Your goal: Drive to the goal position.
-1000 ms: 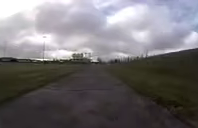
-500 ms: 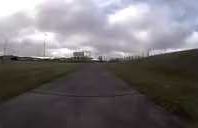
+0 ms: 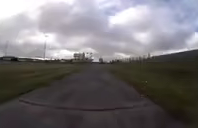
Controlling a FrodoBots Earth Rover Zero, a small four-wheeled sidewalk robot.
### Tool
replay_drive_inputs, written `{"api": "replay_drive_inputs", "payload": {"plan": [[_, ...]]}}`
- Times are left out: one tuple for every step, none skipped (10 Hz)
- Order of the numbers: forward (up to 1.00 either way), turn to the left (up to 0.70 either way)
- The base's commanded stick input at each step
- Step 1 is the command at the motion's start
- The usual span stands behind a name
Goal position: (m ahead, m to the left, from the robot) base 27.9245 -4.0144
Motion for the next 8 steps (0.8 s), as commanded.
{"api": "replay_drive_inputs", "payload": {"plan": [[1.00, -0.40], [1.00, -0.40], [1.00, 0.00], [1.00, 0.00], [1.00, 0.00], [1.00, -0.13], [1.00, -0.27], [1.00, -0.39]]}}
